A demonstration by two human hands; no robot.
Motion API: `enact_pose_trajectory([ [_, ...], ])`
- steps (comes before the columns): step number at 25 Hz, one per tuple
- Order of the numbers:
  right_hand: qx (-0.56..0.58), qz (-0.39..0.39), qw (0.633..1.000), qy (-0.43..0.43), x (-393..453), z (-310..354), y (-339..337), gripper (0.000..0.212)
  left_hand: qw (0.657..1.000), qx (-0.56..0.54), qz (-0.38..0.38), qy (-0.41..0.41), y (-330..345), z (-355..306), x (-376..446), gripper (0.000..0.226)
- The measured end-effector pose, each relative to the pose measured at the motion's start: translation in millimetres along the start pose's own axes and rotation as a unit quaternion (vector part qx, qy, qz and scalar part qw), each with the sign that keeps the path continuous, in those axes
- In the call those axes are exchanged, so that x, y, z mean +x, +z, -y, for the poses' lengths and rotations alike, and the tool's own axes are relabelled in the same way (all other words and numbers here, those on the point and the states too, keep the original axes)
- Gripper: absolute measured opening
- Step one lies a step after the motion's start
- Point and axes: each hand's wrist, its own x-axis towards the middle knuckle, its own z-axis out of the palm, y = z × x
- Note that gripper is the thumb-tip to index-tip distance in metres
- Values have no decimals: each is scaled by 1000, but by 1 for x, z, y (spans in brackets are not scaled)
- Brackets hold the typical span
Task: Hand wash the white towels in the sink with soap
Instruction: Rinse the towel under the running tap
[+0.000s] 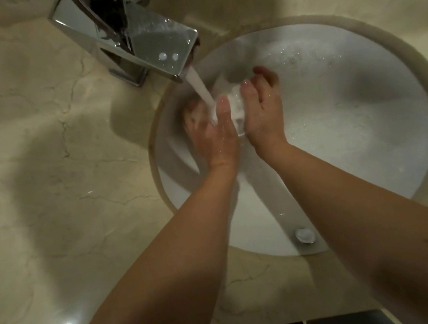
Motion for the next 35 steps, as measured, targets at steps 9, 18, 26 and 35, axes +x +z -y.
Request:
enact_pose_trajectory([
  [9,-30,2,999,28,-1,-5,17,26,994,-12,-9,108,10,38,33,29],
  [18,-119,-12,993,7,38,-25,24,36,951,242,-33,188,24,53,47,58],
  [26,-132,11,990,-46,55,-21,25,47,910,295,-114,268,35,31,42,37],
  [35,-90,39,995,34,37,-14,8,23,951,174,-252,53,34,11,13,72],
])
